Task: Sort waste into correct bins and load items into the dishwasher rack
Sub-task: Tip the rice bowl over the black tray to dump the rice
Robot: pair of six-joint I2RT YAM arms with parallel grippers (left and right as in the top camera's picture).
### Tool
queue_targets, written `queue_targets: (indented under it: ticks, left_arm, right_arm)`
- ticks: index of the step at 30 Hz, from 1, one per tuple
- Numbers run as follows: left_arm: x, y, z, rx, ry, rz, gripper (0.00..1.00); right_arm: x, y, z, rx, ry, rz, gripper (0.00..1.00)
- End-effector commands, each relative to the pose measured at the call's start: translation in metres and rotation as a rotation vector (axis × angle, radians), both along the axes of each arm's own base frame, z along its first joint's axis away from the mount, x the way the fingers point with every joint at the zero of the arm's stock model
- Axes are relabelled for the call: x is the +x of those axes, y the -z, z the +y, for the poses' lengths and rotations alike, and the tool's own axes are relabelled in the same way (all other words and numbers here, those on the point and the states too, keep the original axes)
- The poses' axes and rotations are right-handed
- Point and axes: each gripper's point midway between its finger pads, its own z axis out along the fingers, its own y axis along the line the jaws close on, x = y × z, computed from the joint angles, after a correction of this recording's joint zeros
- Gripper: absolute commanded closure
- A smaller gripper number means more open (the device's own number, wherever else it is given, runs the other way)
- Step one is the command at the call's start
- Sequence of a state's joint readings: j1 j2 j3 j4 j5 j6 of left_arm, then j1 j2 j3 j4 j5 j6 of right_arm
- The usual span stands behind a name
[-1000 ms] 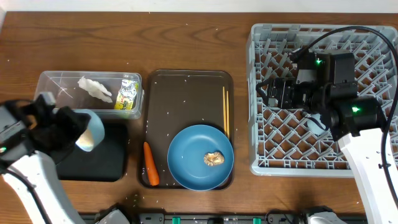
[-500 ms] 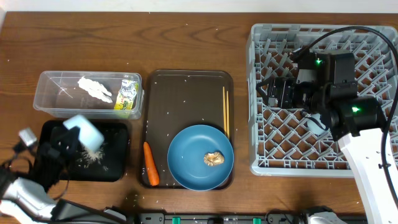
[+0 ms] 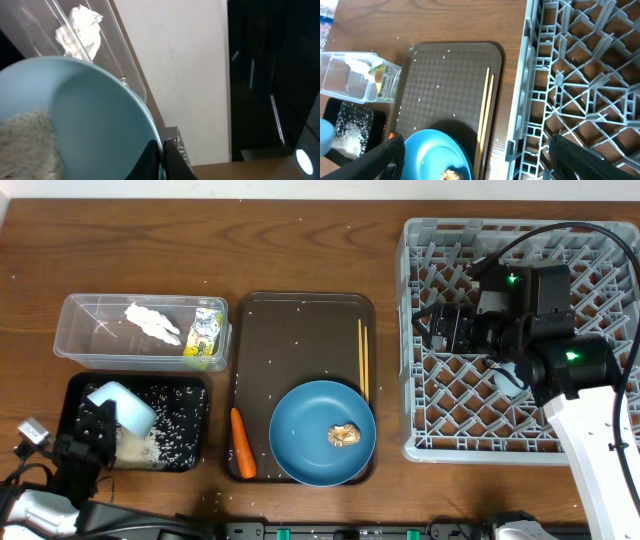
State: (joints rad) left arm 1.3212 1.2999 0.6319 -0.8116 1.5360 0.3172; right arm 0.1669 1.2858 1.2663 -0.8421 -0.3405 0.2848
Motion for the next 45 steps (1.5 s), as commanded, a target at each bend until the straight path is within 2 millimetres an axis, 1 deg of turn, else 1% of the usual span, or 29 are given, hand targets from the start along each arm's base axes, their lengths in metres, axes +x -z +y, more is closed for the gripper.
queue_targets:
  ticks: [1, 2, 4, 6, 7, 8, 9, 11, 12, 14, 16, 19, 21, 23, 24, 26, 28, 29, 31, 33, 36, 38, 39, 40, 41, 42, 43, 44, 45]
  left_arm:
    - [0.000, -0.005, 0.000, 0.033, 0.001, -0.045, 0.94]
    - [0.000, -0.005, -0.001, -0.016, -0.003, -0.033, 0.94]
    - [0.001, -0.005, -0.003, 0.037, 0.012, -0.045, 0.94]
    - [0.000, -0.005, -0.010, -0.085, 0.011, -0.015, 0.94]
    - [0.000, -0.005, -0.013, -0.067, 0.018, -0.019, 0.94]
    - [0.000, -0.006, -0.014, 0.014, 0.028, -0.040, 0.94]
    - [0.001, -0.005, -0.013, 0.082, 0.035, -0.057, 0.94]
    - [0.001, -0.004, -0.012, -0.039, 0.025, -0.026, 0.94]
    - [0.002, -0.004, -0.013, -0.034, 0.030, -0.027, 0.94]
    - [0.004, -0.002, -0.008, 0.074, 0.040, -0.045, 0.94]
    - [0.005, -0.003, -0.004, -0.009, 0.030, -0.034, 0.94]
    - [0.006, -0.002, -0.001, 0.015, 0.030, -0.037, 0.94]
    - [0.005, -0.002, -0.002, -0.040, 0.027, -0.026, 0.94]
    - [0.006, 0.000, -0.003, 0.045, 0.036, -0.042, 0.94]
    - [0.006, 0.002, -0.002, 0.030, 0.033, -0.029, 0.94]
    - [0.006, 0.000, -0.004, -0.098, 0.029, -0.011, 0.94]
    - [0.008, 0.000, -0.003, -0.015, 0.041, -0.030, 0.94]
    - [0.009, 0.001, -0.001, -0.023, 0.039, -0.027, 0.94]
    - [0.009, 0.001, -0.002, -0.118, 0.035, -0.005, 0.94]
    - [0.010, 0.002, -0.003, -0.036, 0.046, -0.018, 0.94]
    - [0.010, 0.002, -0.003, -0.112, 0.045, -0.005, 0.94]
    - [0.012, 0.006, 0.001, -0.016, 0.049, -0.005, 0.94]
    - [0.012, 0.009, 0.003, -0.059, 0.041, 0.026, 0.94]
    - [0.012, 0.006, 0.001, -0.123, 0.042, 0.018, 0.94]
    - [0.012, 0.002, -0.002, -0.118, 0.051, -0.004, 0.94]
    - [0.013, 0.002, -0.002, -0.040, 0.060, -0.022, 0.94]
    - [0.014, 0.009, 0.002, 0.048, 0.060, -0.003, 0.94]
    - [0.013, 0.019, 0.005, -0.005, 0.043, 0.065, 0.94]
    - [0.013, 0.018, 0.003, -0.129, 0.032, 0.087, 0.94]
  right_arm:
    - [0.001, -0.004, 0.004, 0.012, 0.002, -0.002, 0.15]
    - [0.001, -0.004, 0.004, 0.012, 0.002, -0.003, 0.15]
    - [0.001, -0.004, 0.004, 0.012, 0.002, -0.004, 0.15]
    - [0.002, -0.005, 0.004, 0.013, 0.002, -0.006, 0.15]
    - [0.002, -0.005, 0.004, 0.013, 0.002, -0.006, 0.15]
    - [0.002, -0.005, 0.004, 0.013, 0.002, -0.005, 0.15]
    - [0.002, -0.005, 0.004, 0.013, 0.002, -0.006, 0.15]
    - [0.003, -0.006, 0.004, 0.021, 0.012, -0.005, 0.15]
    - [0.003, -0.006, 0.004, 0.023, 0.013, -0.006, 0.15]
    - [0.003, -0.006, 0.004, 0.026, 0.015, -0.005, 0.15]
    - [0.003, -0.007, 0.005, 0.028, 0.014, -0.008, 0.15]
    - [0.005, -0.008, 0.005, 0.042, 0.030, -0.005, 0.15]
    - [0.005, -0.008, 0.006, 0.048, 0.032, -0.002, 0.15]
    - [0.004, -0.008, 0.006, 0.048, 0.032, 0.000, 0.15]
    - [0.004, -0.008, 0.006, 0.048, 0.032, 0.000, 0.15]
    - [0.004, -0.008, 0.006, 0.049, 0.032, -0.002, 0.15]
    - [0.005, -0.008, 0.006, 0.049, 0.033, -0.002, 0.15]
    - [0.005, -0.008, 0.006, 0.055, 0.040, 0.001, 0.15]
    - [0.006, -0.009, 0.006, 0.061, 0.044, -0.001, 0.15]
    - [0.005, -0.009, 0.006, 0.061, 0.044, -0.001, 0.15]
    - [0.006, -0.009, 0.006, 0.061, 0.044, -0.001, 0.15]
    - [0.006, -0.009, 0.006, 0.062, 0.045, 0.000, 0.15]
    - [0.006, -0.009, 0.006, 0.064, 0.048, 0.001, 0.15]
    - [0.006, -0.009, 0.006, 0.067, 0.052, 0.003, 0.15]
    - [0.006, -0.009, 0.006, 0.067, 0.052, 0.004, 0.15]
    - [0.006, -0.009, 0.006, 0.067, 0.052, 0.004, 0.15]
    - [0.006, -0.010, 0.006, 0.068, 0.052, 0.003, 0.15]
    - [0.006, -0.009, 0.006, 0.067, 0.052, 0.003, 0.15]
    - [0.006, -0.010, 0.006, 0.068, 0.052, 0.000, 0.15]
